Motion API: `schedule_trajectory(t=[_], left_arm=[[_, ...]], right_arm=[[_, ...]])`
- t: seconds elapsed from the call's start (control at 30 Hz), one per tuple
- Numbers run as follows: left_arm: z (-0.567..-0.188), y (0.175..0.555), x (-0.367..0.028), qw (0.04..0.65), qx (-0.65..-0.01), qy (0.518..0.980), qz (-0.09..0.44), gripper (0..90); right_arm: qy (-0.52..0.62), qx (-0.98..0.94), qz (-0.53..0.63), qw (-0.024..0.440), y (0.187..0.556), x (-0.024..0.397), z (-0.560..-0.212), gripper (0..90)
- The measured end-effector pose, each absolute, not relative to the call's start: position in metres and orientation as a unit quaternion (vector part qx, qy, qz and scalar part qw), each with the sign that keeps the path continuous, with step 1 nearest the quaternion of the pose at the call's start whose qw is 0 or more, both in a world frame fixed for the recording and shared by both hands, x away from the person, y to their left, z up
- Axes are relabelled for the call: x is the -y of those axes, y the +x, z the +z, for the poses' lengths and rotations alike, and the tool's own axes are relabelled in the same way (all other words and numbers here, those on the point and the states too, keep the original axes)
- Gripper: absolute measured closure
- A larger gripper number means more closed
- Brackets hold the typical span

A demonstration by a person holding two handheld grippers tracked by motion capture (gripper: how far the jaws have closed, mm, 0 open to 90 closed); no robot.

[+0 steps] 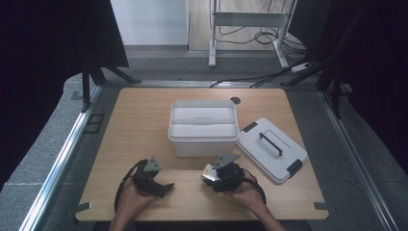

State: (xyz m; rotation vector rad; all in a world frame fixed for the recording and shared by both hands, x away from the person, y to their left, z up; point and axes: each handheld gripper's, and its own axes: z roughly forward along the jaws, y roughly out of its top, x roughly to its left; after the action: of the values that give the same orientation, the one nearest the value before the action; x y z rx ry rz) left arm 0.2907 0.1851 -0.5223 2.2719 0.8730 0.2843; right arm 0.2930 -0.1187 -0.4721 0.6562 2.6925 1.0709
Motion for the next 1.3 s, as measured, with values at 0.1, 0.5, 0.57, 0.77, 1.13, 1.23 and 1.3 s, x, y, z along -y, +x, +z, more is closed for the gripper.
schedule_trajectory(t=[0.1, 0.5, 0.57, 0.77, 1.13, 1.23, 1.3], left_arm=[[-0.522, 0.291, -0.185, 0.339, -0.335, 0.872, 0.109, 0.0], [-0.522, 0.291, -0.185, 0.338, -0.334, 0.873, 0.109, 0.0], [-0.522, 0.291, -0.185, 0.338, -0.334, 0.873, 0.109, 0.0], [-0.522, 0.291, -0.185, 0.338, -0.334, 0.873, 0.109, 0.0], [-0.522, 0.291, -0.185, 0.338, -0.334, 0.873, 0.109, 0.0], [-0.522, 0.291, -0.185, 0.338, -0.335, 0.873, 0.109, 0.0], [-0.522, 0.291, -0.185, 0.338, -0.334, 0.873, 0.109, 0.0]], right_arm=[[0.212, -0.904, 0.362, 0.083, 0.283, 0.123, -0.468, 45.2], [0.188, -0.909, 0.368, 0.065, 0.245, 0.132, -0.471, 45.2], [0.187, -0.91, 0.366, 0.063, 0.236, 0.134, -0.476, 45.2], [0.186, -0.912, 0.36, 0.064, 0.229, 0.137, -0.487, 45.2], [0.188, -0.907, 0.375, 0.044, 0.231, 0.141, -0.484, 35.2], [0.193, -0.902, 0.385, 0.038, 0.234, 0.144, -0.476, 31.8], [0.196, -0.901, 0.385, 0.037, 0.236, 0.145, -0.472, 30.9]])
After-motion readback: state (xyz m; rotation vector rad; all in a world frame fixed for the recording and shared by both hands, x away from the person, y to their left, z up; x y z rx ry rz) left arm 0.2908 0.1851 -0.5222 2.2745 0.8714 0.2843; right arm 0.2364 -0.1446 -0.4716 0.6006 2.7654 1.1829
